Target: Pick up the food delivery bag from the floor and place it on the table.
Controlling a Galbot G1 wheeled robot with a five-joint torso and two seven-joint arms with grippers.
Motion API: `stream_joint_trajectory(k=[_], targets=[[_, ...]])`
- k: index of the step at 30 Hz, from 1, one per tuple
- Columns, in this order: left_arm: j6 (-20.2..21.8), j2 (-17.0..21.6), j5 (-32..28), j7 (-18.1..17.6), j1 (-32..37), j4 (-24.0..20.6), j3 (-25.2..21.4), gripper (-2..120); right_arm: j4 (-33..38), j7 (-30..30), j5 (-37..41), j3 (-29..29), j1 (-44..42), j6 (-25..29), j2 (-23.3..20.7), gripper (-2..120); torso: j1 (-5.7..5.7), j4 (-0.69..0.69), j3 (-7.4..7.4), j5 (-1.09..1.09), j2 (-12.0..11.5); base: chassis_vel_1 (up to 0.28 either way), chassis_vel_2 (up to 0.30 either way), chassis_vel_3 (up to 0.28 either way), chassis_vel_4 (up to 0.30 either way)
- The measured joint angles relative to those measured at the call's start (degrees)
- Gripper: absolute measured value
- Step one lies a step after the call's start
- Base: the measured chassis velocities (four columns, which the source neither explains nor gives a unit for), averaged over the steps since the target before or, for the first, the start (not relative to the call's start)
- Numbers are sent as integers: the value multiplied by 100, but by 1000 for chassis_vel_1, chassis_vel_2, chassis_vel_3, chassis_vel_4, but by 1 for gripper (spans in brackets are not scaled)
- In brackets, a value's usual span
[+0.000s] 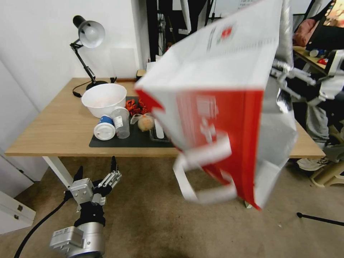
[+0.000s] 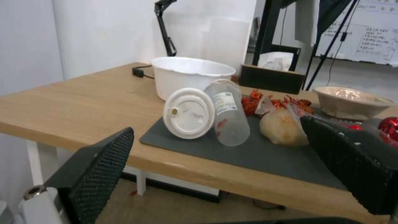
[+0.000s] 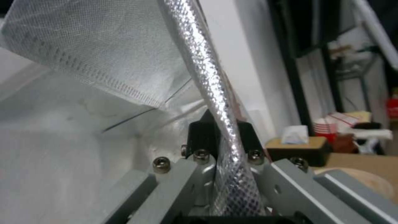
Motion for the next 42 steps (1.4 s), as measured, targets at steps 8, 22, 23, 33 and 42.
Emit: stream_joint_trajectory(k=[8,22,23,33,42], targets=[[12,114,-62,15,-64,37,29,100,135,2018,240,-30,338,119,103,0,-1,0,0,0,-1,0,0,0,0],[-149,-226,137,238,350,-163,-73,100,-657,3561,346,-147,532,-149,9,0,-1,1,-1,3,-2,0,0,0,0],[-152,-239,144,241,352,-163,-73,100,-660,3571,353,-150,532,-157,10,0,-1,1,-1,3,-2,0,0,0,0],[-270,-441,318,243,44,177,170,100,-594,4092,576,-386,720,-560,360,0,-2,0,-2,1,-3,0,0,0,0],[-218,-356,292,245,-77,324,183,100,-822,4265,936,-464,802,-828,384,0,-2,0,-2,2,-3,0,0,0,0]])
